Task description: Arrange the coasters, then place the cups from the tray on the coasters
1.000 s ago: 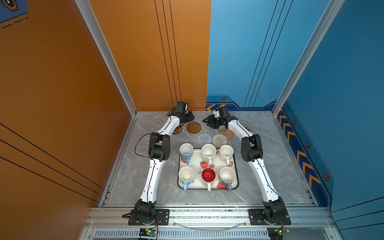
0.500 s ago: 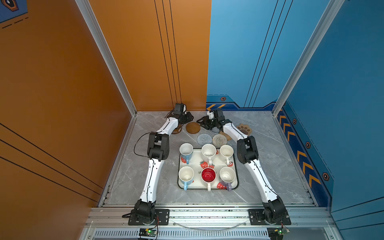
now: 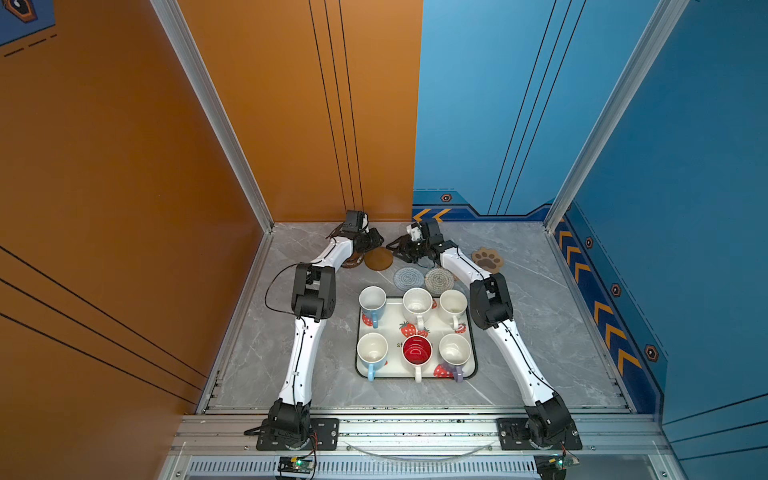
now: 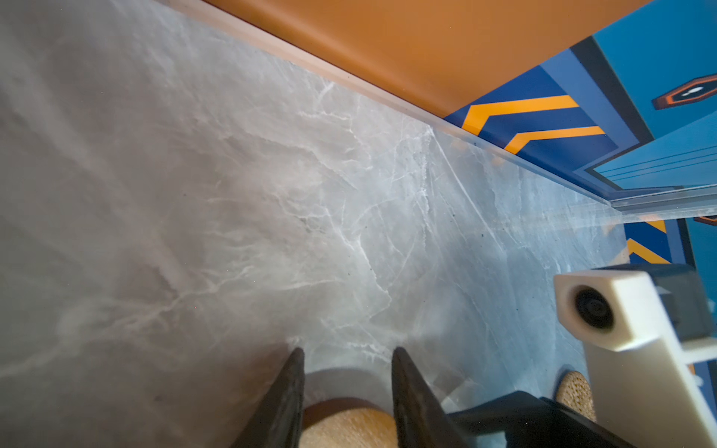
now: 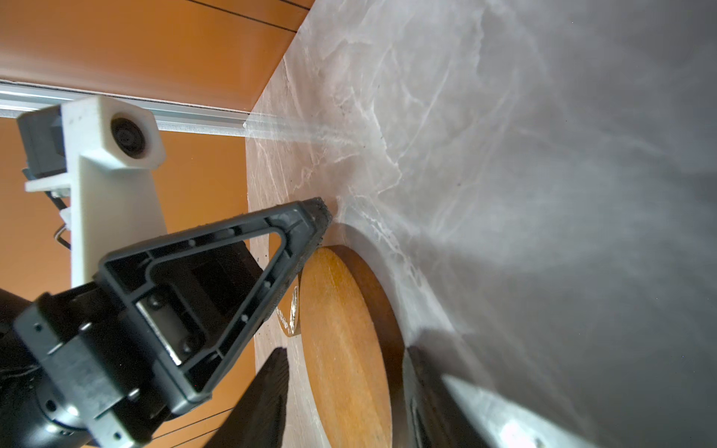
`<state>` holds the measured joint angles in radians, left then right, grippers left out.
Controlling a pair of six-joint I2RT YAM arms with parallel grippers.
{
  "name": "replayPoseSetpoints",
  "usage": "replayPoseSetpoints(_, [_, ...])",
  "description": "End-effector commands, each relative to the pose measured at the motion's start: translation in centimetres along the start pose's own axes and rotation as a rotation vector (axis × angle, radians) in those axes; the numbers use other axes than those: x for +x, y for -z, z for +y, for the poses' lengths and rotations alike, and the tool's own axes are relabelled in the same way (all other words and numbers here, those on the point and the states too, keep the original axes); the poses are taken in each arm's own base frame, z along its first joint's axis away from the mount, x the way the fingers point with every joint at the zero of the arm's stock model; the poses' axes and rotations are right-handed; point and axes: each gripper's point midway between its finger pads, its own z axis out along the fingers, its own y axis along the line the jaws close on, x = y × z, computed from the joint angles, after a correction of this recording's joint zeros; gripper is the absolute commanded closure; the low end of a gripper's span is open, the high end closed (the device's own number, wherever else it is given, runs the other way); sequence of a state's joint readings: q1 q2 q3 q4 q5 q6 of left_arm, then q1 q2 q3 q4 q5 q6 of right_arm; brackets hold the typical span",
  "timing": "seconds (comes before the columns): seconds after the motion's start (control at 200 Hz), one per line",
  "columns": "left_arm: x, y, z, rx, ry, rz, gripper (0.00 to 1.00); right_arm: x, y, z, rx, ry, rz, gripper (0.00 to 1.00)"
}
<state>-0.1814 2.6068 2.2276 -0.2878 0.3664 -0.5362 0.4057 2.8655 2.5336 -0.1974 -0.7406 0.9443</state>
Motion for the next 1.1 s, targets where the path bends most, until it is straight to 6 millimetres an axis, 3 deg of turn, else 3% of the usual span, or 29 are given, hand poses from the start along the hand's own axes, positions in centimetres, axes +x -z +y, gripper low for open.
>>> replayPoseSetpoints(0.0, [-4.2,4.5,-5.2,0.11,-0.051,-0.078,0.61,0.2,0.3,-1.2,0.022,-0.038,0.026,0.52])
replayPoseSetpoints(0.155, [-5.9,8.5,-10.3,0.193,-0.12,-0.128,0.6,-2.1,3.7,2.0,0.005,0.011,-0.02,0.5])
replayPoseSetpoints(0.321, [-5.3,13.2,-16.0,0.294,-0.223,-0.141,0.59,-4.0,8.8,6.3,-0.006,0.089,-0.081,0.49])
replayPoseSetpoints(0.461, [-2.5,16.1,-19.7,0.391,-0.288,-0.086,0.57,-3.6,13.1,7.7,0.06,0.148,-0.103,0.49])
replayPoseSetpoints(0.596, [2.0,18.3,-22.2,0.485,-0.335,0.025,0.55,-2.0,16.7,6.6,0.194,0.193,-0.092,0.5])
replayPoseSetpoints(0.691, [5.9,18.5,-22.1,0.433,-0.393,0.131,0.56,-0.5,18.9,5.1,0.312,0.226,-0.065,0.53])
replayPoseSetpoints(0.846, [11.7,17.8,-20.3,0.239,-0.548,0.286,0.56,1.9,21.5,3.1,0.454,0.256,-0.029,0.66])
replayPoseSetpoints(0.982, [14.5,16.7,-18.9,0.128,-0.585,0.364,0.57,3.5,22.7,2.1,0.512,0.276,-0.01,0.76])
replayPoseSetpoints(1.097, [16.1,15.6,-17.9,0.081,-0.581,0.416,0.58,5.1,22.7,0.1,0.576,0.28,0.046,0.87])
